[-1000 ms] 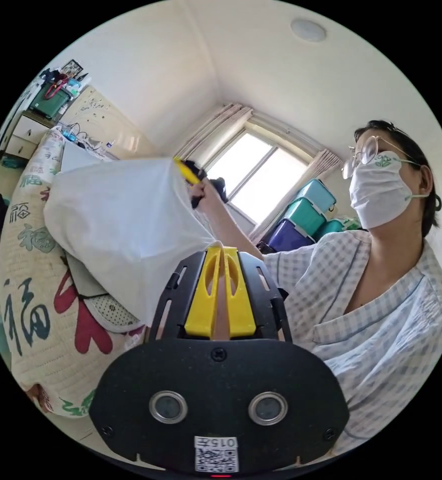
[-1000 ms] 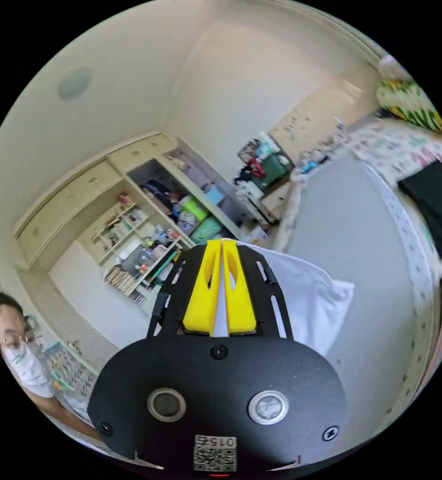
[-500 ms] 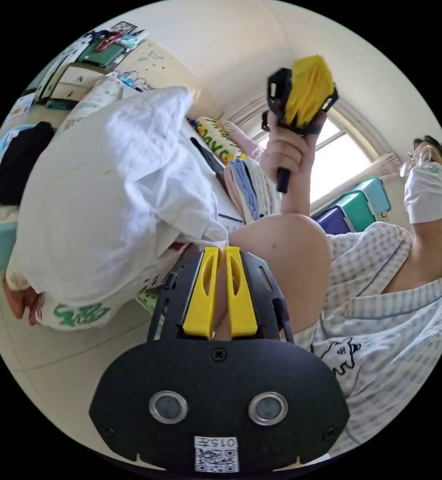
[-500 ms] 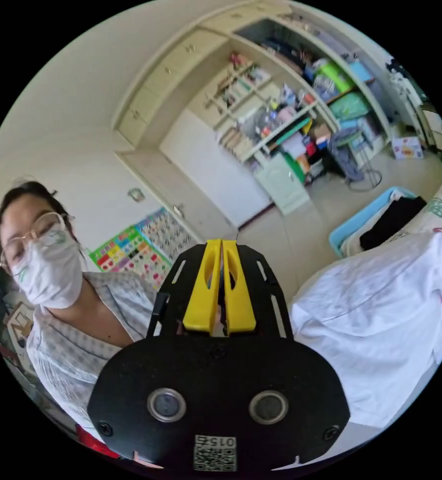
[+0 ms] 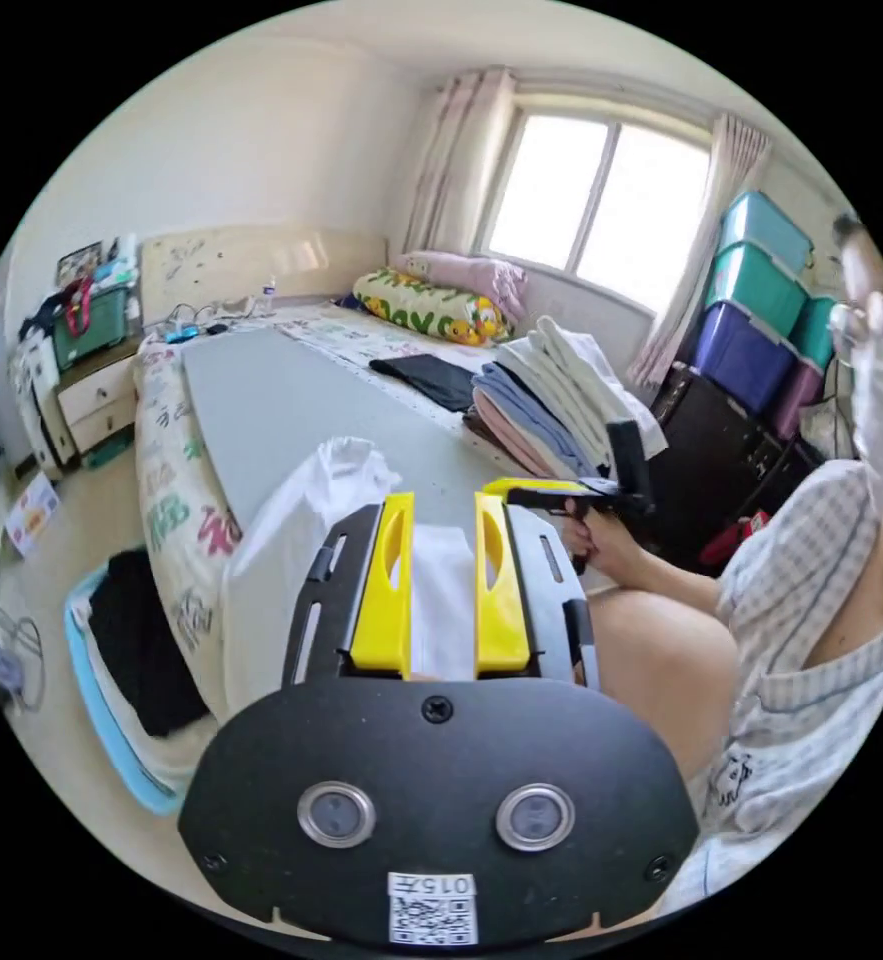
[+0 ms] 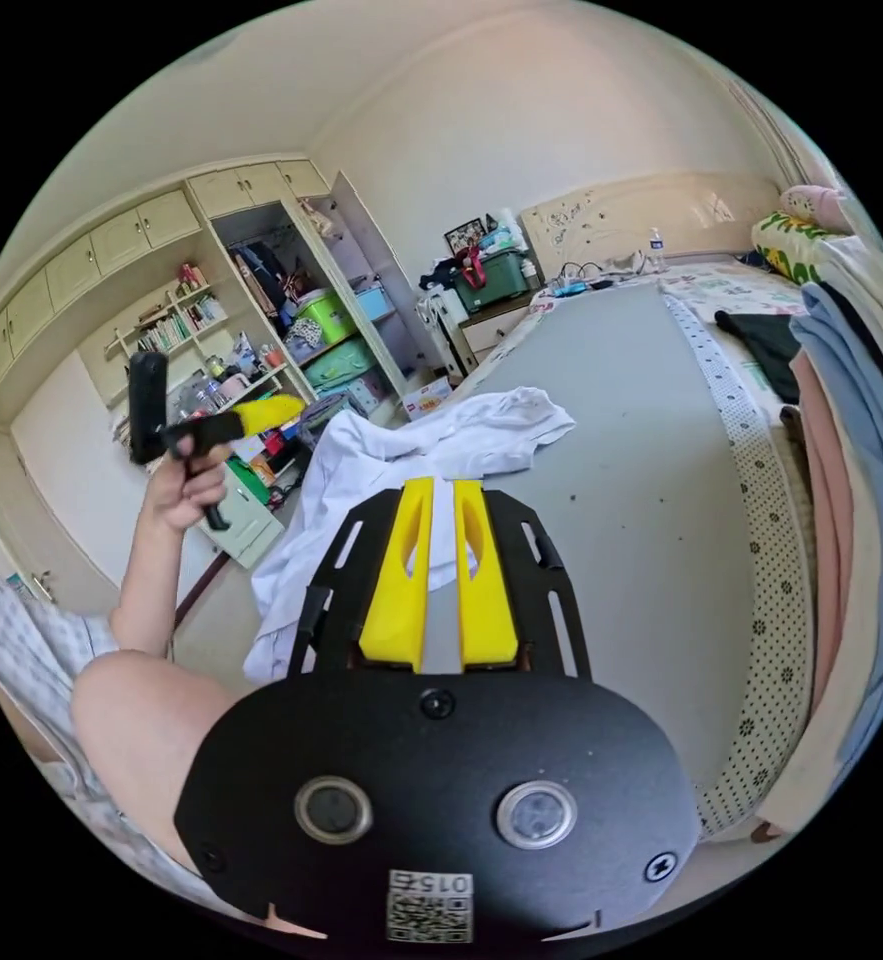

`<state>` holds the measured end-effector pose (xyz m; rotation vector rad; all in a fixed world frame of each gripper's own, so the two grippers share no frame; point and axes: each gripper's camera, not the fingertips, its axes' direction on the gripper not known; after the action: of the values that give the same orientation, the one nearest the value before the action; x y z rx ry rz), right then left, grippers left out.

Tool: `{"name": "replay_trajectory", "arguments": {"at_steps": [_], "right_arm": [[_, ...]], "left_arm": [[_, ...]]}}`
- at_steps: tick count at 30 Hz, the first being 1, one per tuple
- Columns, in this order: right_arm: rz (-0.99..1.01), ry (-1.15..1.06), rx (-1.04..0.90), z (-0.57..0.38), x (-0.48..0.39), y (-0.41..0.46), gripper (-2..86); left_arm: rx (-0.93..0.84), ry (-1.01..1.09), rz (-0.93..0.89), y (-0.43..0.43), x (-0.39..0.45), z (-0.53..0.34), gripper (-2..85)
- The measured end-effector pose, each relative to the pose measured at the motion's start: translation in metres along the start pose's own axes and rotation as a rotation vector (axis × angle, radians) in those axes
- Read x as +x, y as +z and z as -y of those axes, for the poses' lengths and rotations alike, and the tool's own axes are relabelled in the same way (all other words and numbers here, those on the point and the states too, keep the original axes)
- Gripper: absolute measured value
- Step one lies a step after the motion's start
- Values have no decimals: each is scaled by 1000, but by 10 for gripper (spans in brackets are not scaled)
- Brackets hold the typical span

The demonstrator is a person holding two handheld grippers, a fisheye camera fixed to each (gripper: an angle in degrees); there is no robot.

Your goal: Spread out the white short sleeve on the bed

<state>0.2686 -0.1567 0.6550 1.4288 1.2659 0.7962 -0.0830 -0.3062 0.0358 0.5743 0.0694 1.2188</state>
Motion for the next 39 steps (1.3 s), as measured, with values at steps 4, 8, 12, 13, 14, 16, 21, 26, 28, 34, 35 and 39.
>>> {"name": "replay_trajectory", "arguments": {"at_steps": [4, 8, 12, 13, 14, 16, 21, 26, 28, 34, 35, 39], "right_arm": [[53, -34, -19, 14, 10, 7, 50], [132, -46, -55, 25, 27, 13, 51], [190, -16, -58, 36, 50, 15, 51], [219, 2, -50, 39, 59, 15, 50], [252, 20, -42, 42, 69, 17, 49], [296, 45, -42, 47, 82, 21, 46], [325, 66, -45, 61, 98, 26, 32], [260, 9, 19, 86, 91, 4, 30], [221, -78, 20, 96, 85, -1, 32], [322, -273, -232, 176, 99, 46, 61], [354, -287, -308, 198, 95, 64, 66], [328, -420, -333, 267, 54, 98, 76]], "left_arm": [[-158, 56, 5, 119, -17, 128, 97], [-391, 143, 150, 245, -29, 201, 102], [-529, 70, 122, 305, -75, 228, 111], [-574, 47, 122, 315, -90, 231, 115], [-615, 20, 93, 321, -105, 230, 114], [-677, -18, 27, 331, -121, 225, 104], [-628, -33, 11, 302, -128, 209, 23], [-209, -26, 30, 112, -90, 147, 5], [-67, -64, 57, 31, -73, 94, 3], [194, -398, 244, -121, -39, -142, 1], [218, -470, 249, -129, -38, -182, 0], [310, -596, 201, -132, -41, -267, 0]]}}
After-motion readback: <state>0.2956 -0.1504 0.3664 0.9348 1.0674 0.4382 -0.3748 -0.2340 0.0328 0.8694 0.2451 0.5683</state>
